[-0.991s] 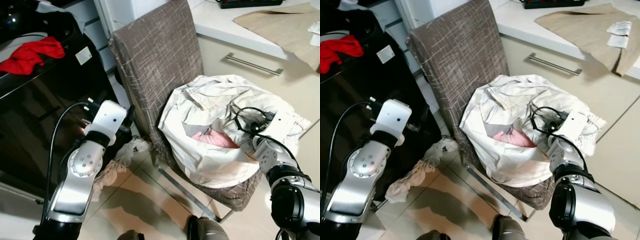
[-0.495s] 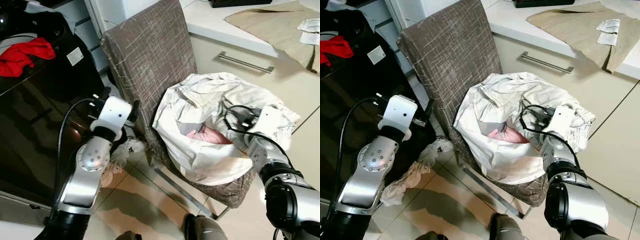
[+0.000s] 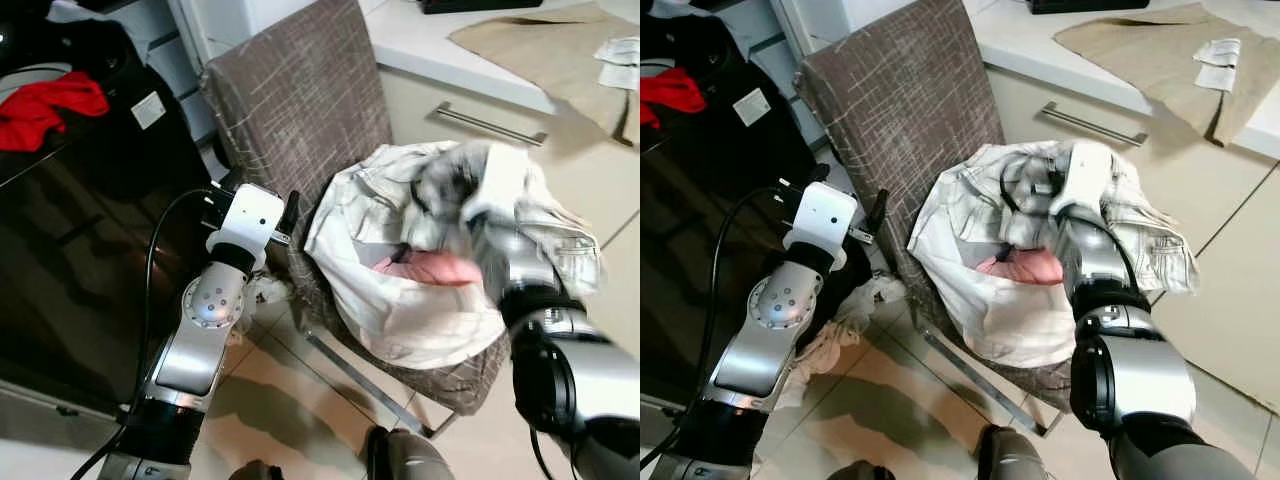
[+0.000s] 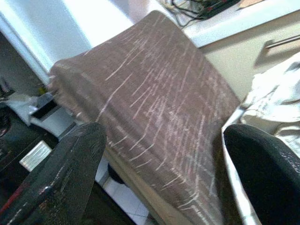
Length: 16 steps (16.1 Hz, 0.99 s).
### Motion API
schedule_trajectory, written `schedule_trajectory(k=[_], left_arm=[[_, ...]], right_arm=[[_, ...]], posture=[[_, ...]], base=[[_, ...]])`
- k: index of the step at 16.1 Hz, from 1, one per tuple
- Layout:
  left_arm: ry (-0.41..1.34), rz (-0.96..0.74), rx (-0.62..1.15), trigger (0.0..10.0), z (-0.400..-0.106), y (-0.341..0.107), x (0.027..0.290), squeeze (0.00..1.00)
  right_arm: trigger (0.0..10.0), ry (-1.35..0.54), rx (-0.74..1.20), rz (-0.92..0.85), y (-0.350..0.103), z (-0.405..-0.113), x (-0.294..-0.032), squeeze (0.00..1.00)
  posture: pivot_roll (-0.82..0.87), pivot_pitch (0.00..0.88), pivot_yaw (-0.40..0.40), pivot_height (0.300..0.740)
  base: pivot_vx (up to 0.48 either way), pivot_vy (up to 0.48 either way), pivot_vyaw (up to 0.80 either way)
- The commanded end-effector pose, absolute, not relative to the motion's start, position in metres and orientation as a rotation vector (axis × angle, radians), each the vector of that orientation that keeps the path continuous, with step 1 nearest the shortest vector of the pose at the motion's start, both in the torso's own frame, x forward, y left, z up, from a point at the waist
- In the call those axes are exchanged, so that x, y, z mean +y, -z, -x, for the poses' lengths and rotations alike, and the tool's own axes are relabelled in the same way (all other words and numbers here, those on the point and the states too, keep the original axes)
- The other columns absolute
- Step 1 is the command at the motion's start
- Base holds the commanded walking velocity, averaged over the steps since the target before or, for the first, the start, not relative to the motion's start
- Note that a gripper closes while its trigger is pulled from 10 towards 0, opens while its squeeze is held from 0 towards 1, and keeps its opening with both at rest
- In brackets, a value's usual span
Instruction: Clothes washing
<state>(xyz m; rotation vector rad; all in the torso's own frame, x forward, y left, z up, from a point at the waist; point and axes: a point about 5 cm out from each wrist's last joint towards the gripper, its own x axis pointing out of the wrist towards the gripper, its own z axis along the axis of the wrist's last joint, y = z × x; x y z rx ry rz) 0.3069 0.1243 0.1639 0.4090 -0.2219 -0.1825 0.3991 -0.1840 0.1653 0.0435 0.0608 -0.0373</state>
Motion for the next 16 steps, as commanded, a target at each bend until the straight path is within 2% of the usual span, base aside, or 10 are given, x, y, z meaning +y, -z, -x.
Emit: schedule_trajectory(k=[1, 4, 8, 12, 15, 16], left_arm=[[0.157, -0.423, -0.217, 10.0, -0.309, -0.162, 0.13, 0.0], [0.111, -0.394, -0.233, 10.0, -0.312, -0.165, 0.131, 0.0], [0.081, -0.379, -0.233, 10.0, -0.313, -0.163, 0.136, 0.0], [0.078, -0.377, -0.245, 10.0, -0.315, -0.166, 0.133, 0.0], [-0.107, -0.327, -0.211, 10.0, -0.312, -0.16, 0.141, 0.0], [-0.123, -0.333, -0.205, 10.0, -0.311, -0.159, 0.142, 0.0]], right_arm=[[0.0, -0.024, -0.005, -0.027, -0.184, -0.404, -0.17, 0.0], [0.0, -0.13, -0.162, -0.023, -0.221, -0.404, -0.149, 0.0], [0.0, -0.186, -0.302, -0.054, -0.259, -0.403, -0.141, 0.0], [0.0, -0.258, -0.357, 0.008, -0.272, -0.4, -0.126, 0.0], [0.0, -0.258, -0.211, 0.07, -0.217, -0.393, -0.135, 0.26], [0.0, -0.256, -0.198, 0.074, -0.212, -0.392, -0.136, 0.27]], posture=[[-0.09, 0.055, 0.042, 0.721], [-0.06, 0.014, 0.013, 0.721], [-0.06, 0.0, 0.008, 0.721], [-0.06, 0.0, 0.009, 0.721], [-0.05, 0.0, 0.002, 0.721], [-0.05, 0.0, 0.002, 0.721]], base=[[0.0, 0.0, 0.0], [0.0, 0.0, 0.0], [0.0, 0.0, 0.0], [0.0, 0.0, 0.61], [0.0, 0.0, 0.69], [0.0, 0.0, 0.64]])
